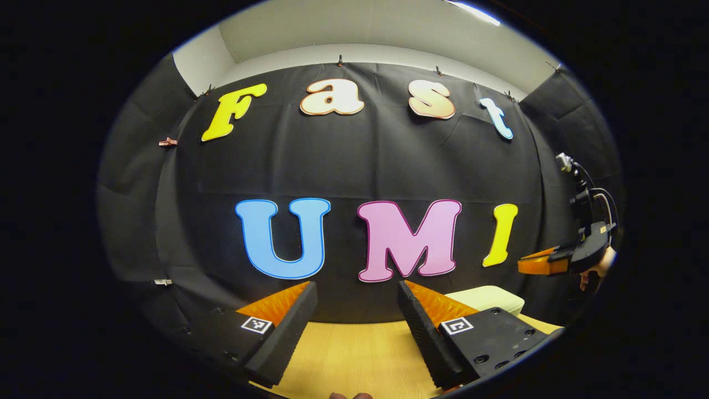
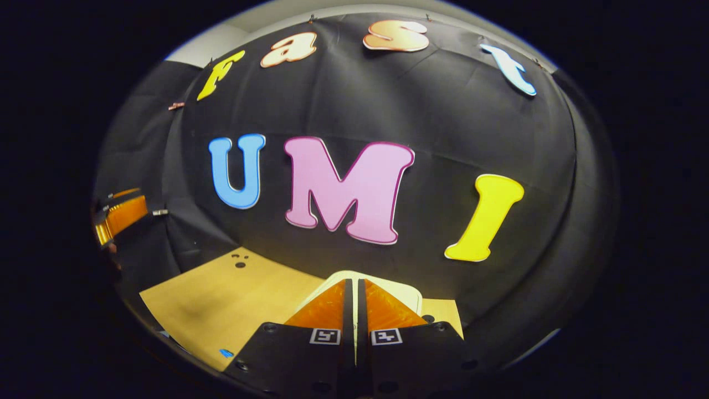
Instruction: Press the lid of the desktop garbage bin to open it, pick up the crumpled paper on the desktop and throw it into the bin, then pick up the pop can on the desktop and drop it into the bin, and finally close the garbage bin lid.
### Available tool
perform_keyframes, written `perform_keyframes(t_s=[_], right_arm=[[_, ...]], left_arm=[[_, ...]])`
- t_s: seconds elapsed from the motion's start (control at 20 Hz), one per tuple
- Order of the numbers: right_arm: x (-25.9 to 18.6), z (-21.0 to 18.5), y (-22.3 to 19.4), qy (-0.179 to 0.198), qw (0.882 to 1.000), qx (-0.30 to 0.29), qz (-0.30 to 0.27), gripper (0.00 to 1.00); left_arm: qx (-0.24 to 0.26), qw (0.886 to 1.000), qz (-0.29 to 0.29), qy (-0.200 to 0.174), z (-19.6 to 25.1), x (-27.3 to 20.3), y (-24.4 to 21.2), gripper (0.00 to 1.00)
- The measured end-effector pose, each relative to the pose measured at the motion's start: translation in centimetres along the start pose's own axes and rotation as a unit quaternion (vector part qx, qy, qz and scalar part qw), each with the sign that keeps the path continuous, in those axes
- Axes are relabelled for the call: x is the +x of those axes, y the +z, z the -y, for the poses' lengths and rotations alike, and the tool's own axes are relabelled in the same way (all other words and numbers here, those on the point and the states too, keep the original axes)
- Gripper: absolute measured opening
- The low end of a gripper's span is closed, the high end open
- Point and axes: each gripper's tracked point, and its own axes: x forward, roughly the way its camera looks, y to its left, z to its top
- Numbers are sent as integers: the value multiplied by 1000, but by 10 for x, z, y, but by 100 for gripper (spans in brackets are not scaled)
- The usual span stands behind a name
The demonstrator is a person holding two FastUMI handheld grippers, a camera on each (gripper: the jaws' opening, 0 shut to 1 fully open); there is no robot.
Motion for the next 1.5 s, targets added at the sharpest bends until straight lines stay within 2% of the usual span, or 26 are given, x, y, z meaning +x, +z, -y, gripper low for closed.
perform_keyframes(t_s=[0.45,0.95,1.1,1.25,1.4,1.5], right_arm=[[41,-9,-73,20,997,11,-78,5],[52,-7,-111,20,992,25,-119,5],[54,-3,-113,1,992,44,-115,6],[56,-4,-113,-4,994,30,-109,6],[55,-11,-94,18,994,48,-93,9],[52,-8,-87,16,995,63,-80,5]], left_arm=[[-4,1000,-9,17,-7,-1,-8,95],[-1,1000,-14,21,-10,-2,-11,95],[-1,1000,-16,22,-11,-2,-12,95],[-1,1000,-15,25,-14,-2,-12,95],[2,1000,-12,25,-15,-1,-10,95],[2,1000,-10,24,-17,-2,-8,95]])
